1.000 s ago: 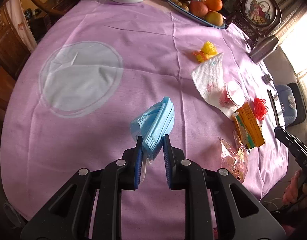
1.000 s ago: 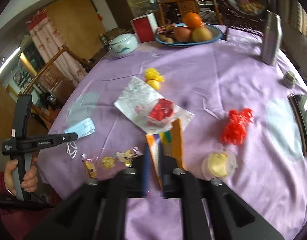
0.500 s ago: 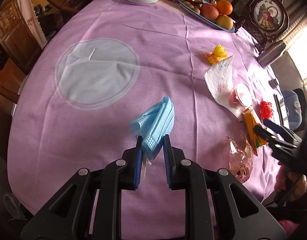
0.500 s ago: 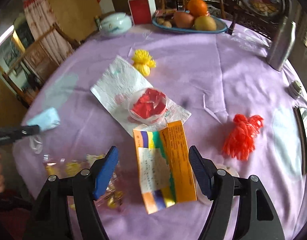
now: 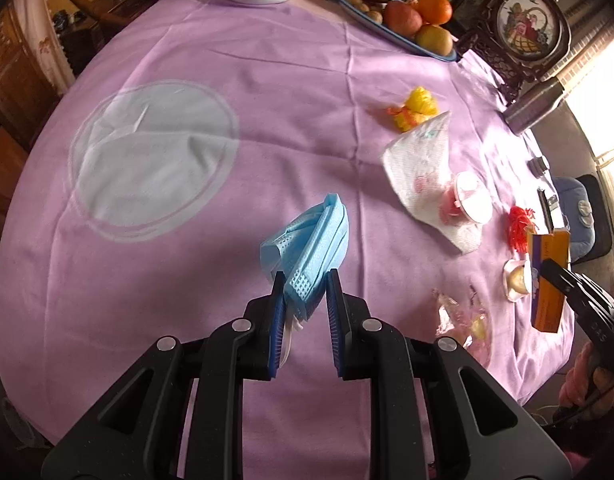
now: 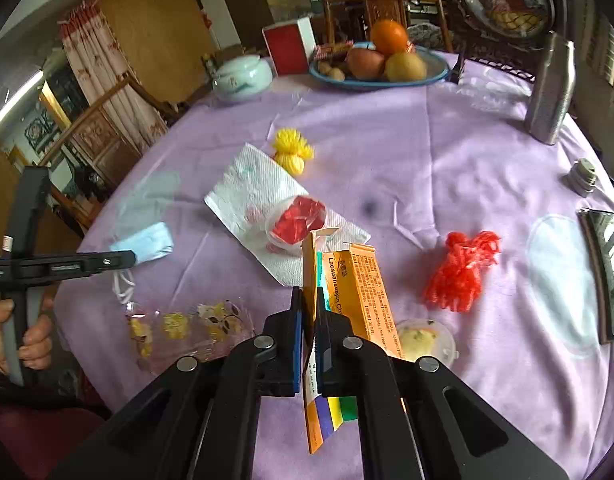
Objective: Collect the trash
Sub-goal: 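Grasp the orange box with the right tool while the left tool holds the mask, then carry the mask and box to the red basket and open both tools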
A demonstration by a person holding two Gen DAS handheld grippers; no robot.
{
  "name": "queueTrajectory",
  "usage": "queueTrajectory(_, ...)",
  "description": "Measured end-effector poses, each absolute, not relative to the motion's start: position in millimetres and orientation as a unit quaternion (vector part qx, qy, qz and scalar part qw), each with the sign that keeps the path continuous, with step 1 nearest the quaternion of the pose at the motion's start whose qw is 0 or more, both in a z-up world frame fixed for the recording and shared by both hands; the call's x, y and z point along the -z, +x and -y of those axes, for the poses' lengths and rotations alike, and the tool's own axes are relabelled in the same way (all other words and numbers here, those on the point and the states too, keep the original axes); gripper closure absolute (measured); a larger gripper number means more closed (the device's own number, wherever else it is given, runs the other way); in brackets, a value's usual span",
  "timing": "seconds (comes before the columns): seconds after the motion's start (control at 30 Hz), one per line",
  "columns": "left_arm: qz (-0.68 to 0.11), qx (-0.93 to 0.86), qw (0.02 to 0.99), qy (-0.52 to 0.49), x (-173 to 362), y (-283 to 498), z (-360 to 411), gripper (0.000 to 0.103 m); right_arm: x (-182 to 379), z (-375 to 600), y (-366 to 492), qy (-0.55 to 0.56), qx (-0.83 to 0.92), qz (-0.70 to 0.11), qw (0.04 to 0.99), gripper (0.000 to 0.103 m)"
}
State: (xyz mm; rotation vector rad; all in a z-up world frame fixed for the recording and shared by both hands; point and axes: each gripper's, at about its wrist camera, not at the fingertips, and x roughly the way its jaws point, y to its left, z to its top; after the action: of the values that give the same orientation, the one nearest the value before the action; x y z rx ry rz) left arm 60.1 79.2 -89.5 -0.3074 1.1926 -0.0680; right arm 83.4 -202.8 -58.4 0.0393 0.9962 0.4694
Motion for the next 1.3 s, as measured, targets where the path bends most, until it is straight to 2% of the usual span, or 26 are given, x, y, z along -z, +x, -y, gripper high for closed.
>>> queueTrajectory(0.27, -0.538, 0.023, 0.829, -0.151, 70, 56, -85, 0.082, 41, 211, 78, 0.037, -0.227, -0.452, 0.862, 0.097)
queueTrajectory(0.5, -0.507, -0.044, 0.840, -0.190, 47, 15, -124, 0.082, 29, 177, 82, 0.027, -0.293, -0.447, 0.845, 0.097)
queueTrajectory(0.8, -0.463, -0.234, 0.808, -0.280, 40, -134, -225, 0.082, 14, 50, 74, -0.023, -0.449, -0.440, 0.777, 0.097)
queueTrajectory(1.07, -0.454, -0.353, 0.732, -0.365, 78, -264, -296, 0.081, -3, -42, 29, -0.072, -0.528, -0.423, 0.733, 0.097)
queueTrajectory(1.1, -0.456, -0.360, 0.724, -0.372, 84, -272, -302, 0.077, -4, -49, 24, -0.079, -0.531, -0.421, 0.731, 0.098)
queueTrajectory(1.2, -0.464, -0.377, 0.696, -0.398, 97, -289, -315, 0.046, -7, -72, 13, -0.097, -0.540, -0.423, 0.721, 0.098)
queueTrajectory(1.23, -0.462, -0.378, 0.693, -0.406, 98, -294, -319, 0.039, -7, -77, 10, -0.100, -0.542, -0.424, 0.718, 0.098)
queueTrajectory(1.3, -0.459, -0.380, 0.686, -0.418, 99, -303, -324, 0.032, -7, -92, 0, -0.110, -0.551, -0.426, 0.709, 0.097)
